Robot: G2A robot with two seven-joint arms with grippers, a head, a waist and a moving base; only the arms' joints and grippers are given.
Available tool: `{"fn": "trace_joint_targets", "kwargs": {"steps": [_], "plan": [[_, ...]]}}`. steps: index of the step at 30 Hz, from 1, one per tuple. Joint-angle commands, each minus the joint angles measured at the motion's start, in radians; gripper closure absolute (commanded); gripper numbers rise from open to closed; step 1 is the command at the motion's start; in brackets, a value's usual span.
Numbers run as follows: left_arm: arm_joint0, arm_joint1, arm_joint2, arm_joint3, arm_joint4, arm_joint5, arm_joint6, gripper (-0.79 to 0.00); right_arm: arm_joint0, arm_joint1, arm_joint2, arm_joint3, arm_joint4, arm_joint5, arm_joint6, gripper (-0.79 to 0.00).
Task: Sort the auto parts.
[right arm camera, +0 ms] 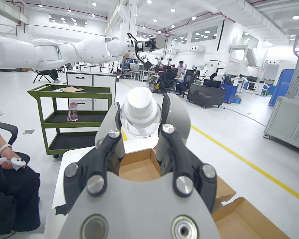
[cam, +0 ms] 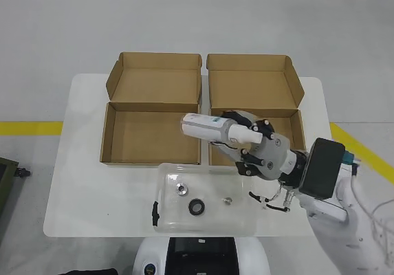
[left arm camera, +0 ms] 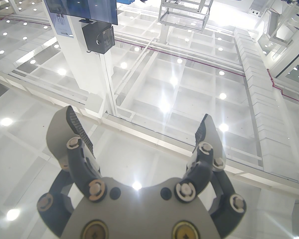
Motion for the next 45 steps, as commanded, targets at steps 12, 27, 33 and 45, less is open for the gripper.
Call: {"fn": "trace_joint_targets", "kwargs": {"steps": [12,27,33,45], "plan": [[0.0,0.0,0.0,0.0,0.0,0.0,0.0,-0.785,0.049,-0.009,-0.005,0.019,0.032,0.006,-0.053,0.0],[0.0,0.0,0.0,0.0,0.0,0.0,0.0,-0.785,-0.055,-0.003,-0.011,0.114,-0.028,-0.043,-0.041,0.0],[0.0,0.0,0.0,0.0,0.0,0.0,0.0,-0.785,-0.129,0.011,0.039,0.124,-0.143,-0.058,0.037,0.0],[0.0,0.0,0.0,0.0,0.0,0.0,0.0,-0.785,-0.155,0.028,0.089,0.177,-0.24,-0.055,0.194,0.0]]}}
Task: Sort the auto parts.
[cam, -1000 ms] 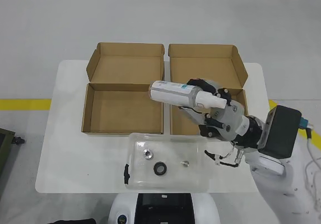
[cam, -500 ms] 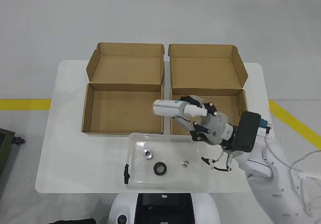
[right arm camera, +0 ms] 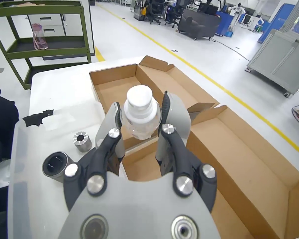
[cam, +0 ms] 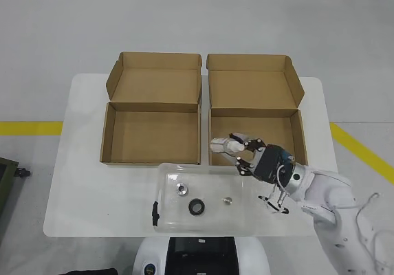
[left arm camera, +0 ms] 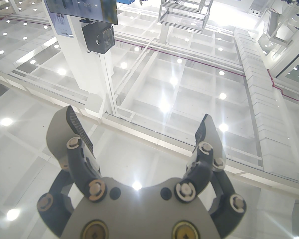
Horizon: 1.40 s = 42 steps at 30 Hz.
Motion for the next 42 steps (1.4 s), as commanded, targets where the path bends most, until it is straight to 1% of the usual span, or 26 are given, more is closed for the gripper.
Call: {"fn": "trace_joint_targets", "kwargs": {"steps": [1,5,9,10,16,30,34,35,36,38,40,42], "plan": [[0.0,0.0,0.0,0.0,0.0,0.0,0.0,-0.785,0.015,0.001,0.003,0.023,0.005,0.001,0.031,0.0],[0.0,0.0,0.0,0.0,0.0,0.0,0.0,-0.785,0.057,0.001,-0.013,0.076,-0.014,0.01,0.09,0.0],[0.0,0.0,0.0,0.0,0.0,0.0,0.0,-0.785,0.098,-0.002,-0.041,0.15,-0.002,0.032,0.117,0.0],[0.0,0.0,0.0,0.0,0.0,0.0,0.0,-0.785,0.113,-0.002,-0.047,0.165,-0.028,0.035,0.143,0.0],[0.0,0.0,0.0,0.0,0.0,0.0,0.0,-0.785,0.167,-0.006,-0.091,0.213,-0.026,0.037,0.198,0.0],[0.0,0.0,0.0,0.0,0.0,0.0,0.0,-0.785,0.27,-0.019,-0.165,0.372,0.021,0.06,0.246,0.0],[0.0,0.0,0.0,0.0,0.0,0.0,0.0,-0.785,0.284,-0.023,-0.182,0.402,0.011,0.087,0.24,0.0],[0.0,0.0,0.0,0.0,0.0,0.0,0.0,-0.785,0.286,-0.023,-0.186,0.411,0.011,0.087,0.24,-0.04],[0.0,0.0,0.0,0.0,0.0,0.0,0.0,-0.785,0.288,-0.024,-0.19,0.42,0.016,0.087,0.237,-0.105],[0.0,0.0,0.0,0.0,0.0,0.0,0.0,-0.785,0.293,-0.025,-0.195,0.432,0.018,0.083,0.237,-0.172],[0.0,0.0,0.0,0.0,0.0,0.0,0.0,-0.785,0.298,-0.025,-0.198,0.439,0.02,0.078,0.239,-0.274],[0.0,0.0,0.0,0.0,0.0,0.0,0.0,-0.785,0.301,-0.025,-0.2,0.443,0.02,0.075,0.241,-0.329]]}}
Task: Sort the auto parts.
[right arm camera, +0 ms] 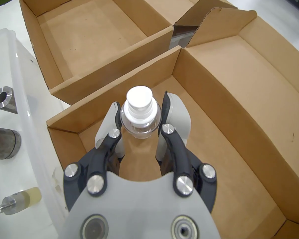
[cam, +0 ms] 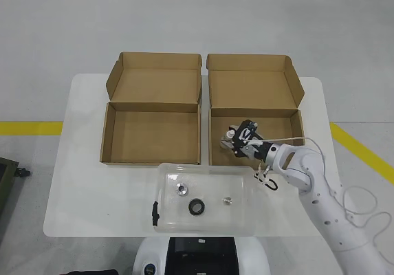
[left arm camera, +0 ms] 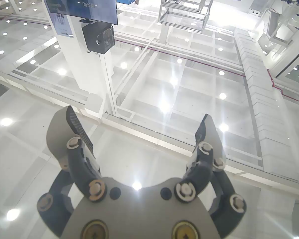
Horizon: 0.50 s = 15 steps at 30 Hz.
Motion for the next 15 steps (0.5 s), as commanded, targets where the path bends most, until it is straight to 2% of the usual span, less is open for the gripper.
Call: {"fn": "trace_joint_targets", "kwargs": {"steps": [1,2,4,9,15], "plan": [[0.0,0.0,0.0,0.0,0.0,0.0,0.0,-0.785,0.001,0.0,-0.002,0.002,0.002,-0.002,0.002,-0.363],[0.0,0.0,0.0,0.0,0.0,0.0,0.0,-0.785,0.002,0.0,-0.003,0.003,0.002,-0.002,0.004,-0.468],[0.0,0.0,0.0,0.0,0.0,0.0,0.0,-0.785,0.003,0.0,-0.004,0.002,0.002,-0.001,0.007,-0.773],[0.0,0.0,0.0,0.0,0.0,0.0,0.0,-0.785,0.0,0.004,0.009,-0.03,0.011,-0.005,0.008,-0.785],[0.0,0.0,0.0,0.0,0.0,0.0,0.0,-0.785,-0.027,0.017,0.057,-0.174,0.041,-0.05,0.037,-0.785]]}}
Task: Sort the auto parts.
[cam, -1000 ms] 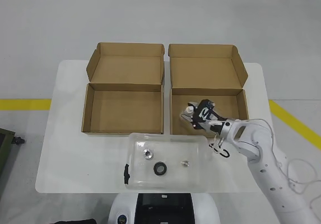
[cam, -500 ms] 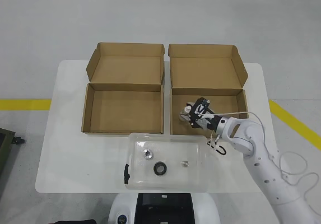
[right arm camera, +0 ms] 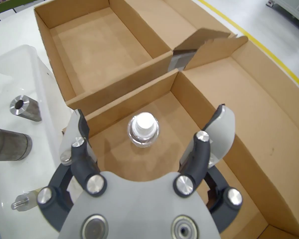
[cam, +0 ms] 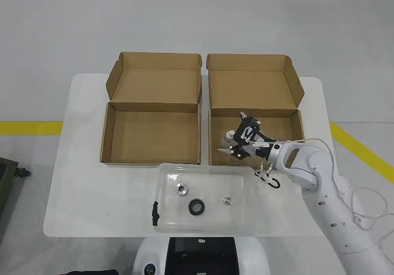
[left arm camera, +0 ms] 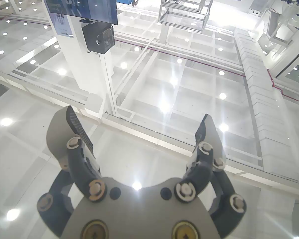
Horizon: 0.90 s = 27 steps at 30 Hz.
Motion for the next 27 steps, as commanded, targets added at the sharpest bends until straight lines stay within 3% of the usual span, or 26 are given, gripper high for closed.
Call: {"fn": "trace_joint_targets", "kwargs": {"steps": [1,16,27], "plan": [[0.0,0.0,0.0,0.0,0.0,0.0,0.0,-0.785,-0.014,0.005,0.02,-0.052,0.012,-0.013,0.017,-0.785],[0.0,0.0,0.0,0.0,0.0,0.0,0.0,-0.785,-0.18,0.044,0.108,-0.383,0.106,-0.152,0.157,-0.785],[0.0,0.0,0.0,0.0,0.0,0.0,0.0,-0.785,-0.283,0.067,0.052,-0.467,0.077,-0.227,0.316,-0.785]]}}
